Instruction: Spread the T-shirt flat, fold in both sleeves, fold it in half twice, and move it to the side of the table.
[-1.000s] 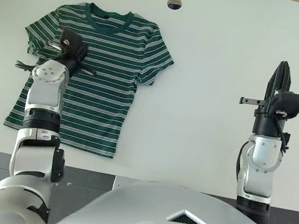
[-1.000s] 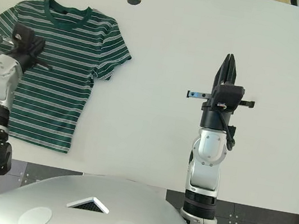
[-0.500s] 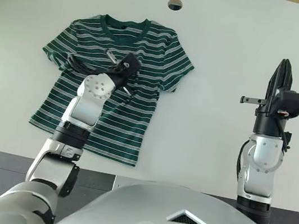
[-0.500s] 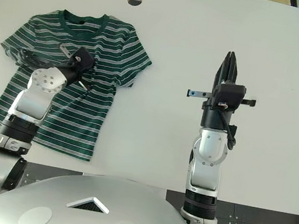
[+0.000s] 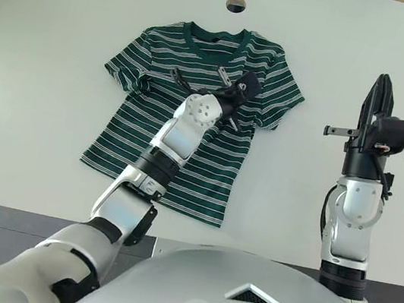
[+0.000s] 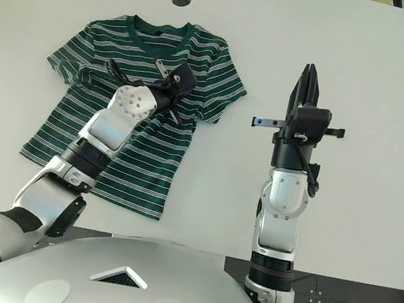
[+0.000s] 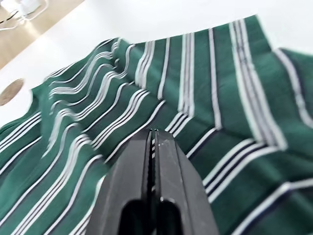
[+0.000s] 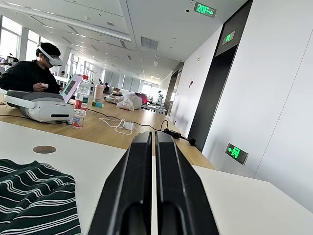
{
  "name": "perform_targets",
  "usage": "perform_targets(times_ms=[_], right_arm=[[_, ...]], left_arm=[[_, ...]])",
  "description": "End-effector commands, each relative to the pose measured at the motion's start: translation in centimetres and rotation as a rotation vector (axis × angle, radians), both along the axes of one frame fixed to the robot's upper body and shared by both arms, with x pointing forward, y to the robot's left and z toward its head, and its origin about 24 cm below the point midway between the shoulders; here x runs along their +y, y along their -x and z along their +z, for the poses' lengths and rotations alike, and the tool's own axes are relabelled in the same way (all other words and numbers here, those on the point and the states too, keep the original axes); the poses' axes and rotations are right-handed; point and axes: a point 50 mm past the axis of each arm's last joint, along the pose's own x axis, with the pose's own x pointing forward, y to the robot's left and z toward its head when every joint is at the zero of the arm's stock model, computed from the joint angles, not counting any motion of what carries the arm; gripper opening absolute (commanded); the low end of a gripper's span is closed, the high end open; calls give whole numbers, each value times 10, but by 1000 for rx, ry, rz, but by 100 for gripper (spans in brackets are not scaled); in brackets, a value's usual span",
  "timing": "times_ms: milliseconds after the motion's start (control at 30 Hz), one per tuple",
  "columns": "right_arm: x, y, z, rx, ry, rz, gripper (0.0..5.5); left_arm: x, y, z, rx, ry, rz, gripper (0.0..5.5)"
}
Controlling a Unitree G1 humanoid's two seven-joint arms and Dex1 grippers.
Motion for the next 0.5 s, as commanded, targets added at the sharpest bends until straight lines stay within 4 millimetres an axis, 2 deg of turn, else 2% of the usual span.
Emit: perform_targets(times_ms=[33,67,133,233,300,400,500], right_arm=[[7,-6,-8,81,9,56,10],[10,-7,-11,109,7,74,10],[19,-10,-18,179,38,146,10],[42,-15,-28,302,139,328,10],[56,-16,-34,375,229,441,10],[66,-21,-36,437,322,534,10],[76,-27,-33,460,365,612,10]], left_arm=[[-6,-5,8,-29,15,-4,13],[-5,-6,11,-44,19,5,13],[6,-12,34,-142,86,51,13],[49,-22,74,-326,156,217,13],[81,-24,90,-414,160,326,13],[118,-19,97,-471,145,429,13],[142,-12,94,-485,125,494,13]])
